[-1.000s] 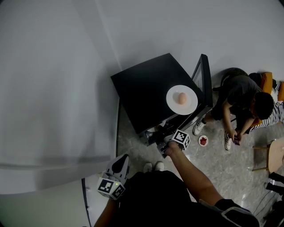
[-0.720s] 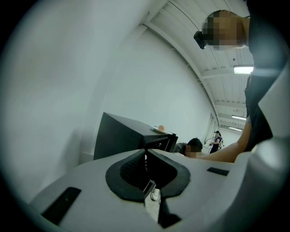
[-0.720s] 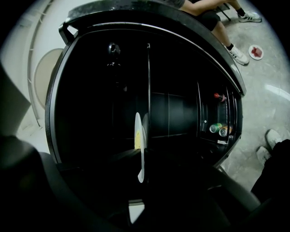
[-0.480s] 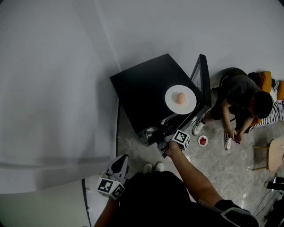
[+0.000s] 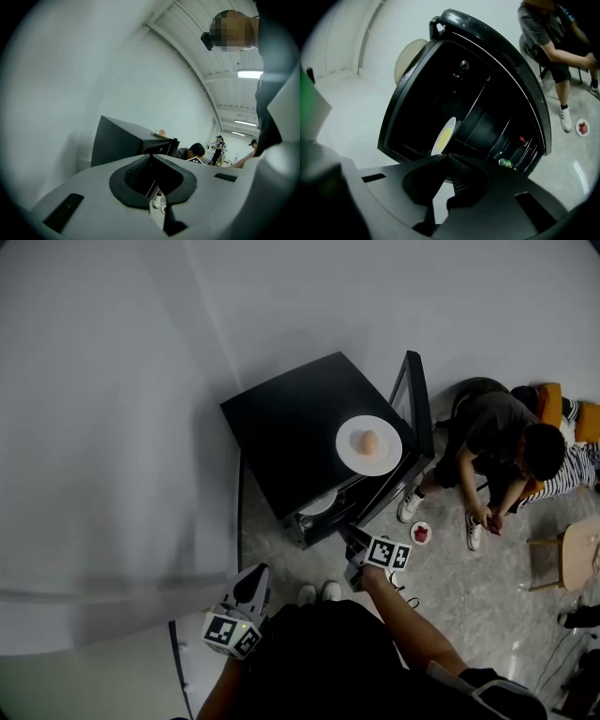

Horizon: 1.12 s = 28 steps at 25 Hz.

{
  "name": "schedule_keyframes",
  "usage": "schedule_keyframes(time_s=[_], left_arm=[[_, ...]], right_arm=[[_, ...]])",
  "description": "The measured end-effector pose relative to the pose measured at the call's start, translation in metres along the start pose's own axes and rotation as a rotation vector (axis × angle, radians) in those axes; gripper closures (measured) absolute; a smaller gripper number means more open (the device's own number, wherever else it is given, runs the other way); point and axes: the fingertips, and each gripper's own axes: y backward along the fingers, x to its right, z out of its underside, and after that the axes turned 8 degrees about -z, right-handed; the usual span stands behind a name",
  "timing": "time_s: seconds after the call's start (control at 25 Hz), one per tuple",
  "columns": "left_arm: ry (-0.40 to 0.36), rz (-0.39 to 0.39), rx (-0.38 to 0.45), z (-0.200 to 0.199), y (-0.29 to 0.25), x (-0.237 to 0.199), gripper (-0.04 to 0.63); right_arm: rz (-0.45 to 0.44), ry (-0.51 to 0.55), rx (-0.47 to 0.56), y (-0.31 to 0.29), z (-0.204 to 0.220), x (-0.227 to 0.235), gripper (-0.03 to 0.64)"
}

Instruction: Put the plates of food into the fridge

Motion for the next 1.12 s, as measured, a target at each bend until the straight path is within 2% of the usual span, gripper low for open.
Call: schedule_keyframes(time_s=[0.12,0.44,0.84,1.12], left_arm=[[-0.003,0.021,-0.007,0.003,-0.003,0.004,0.566],[-0.01,0.06,-0.017,0.007,-0.011,0.014,0.566],[-0.022,0.068,-0.018,0.007,-0.014,0.017,0.566],[-0.036,0.098,0.006,0.0,-0.013,0.027,0.568]], right_arm=[[-0.016,0.112,-0.01,0.012,0.002,-0.016,0.591],[-0.13,0.378,-0.025,0.027,0.002,-0.073,0.591],[-0.175,0.526,-0.035,0.042,0.003,-0.112,0.591],[-0.232,0.698,0.011,0.058,-0.004,-0.15,0.591]])
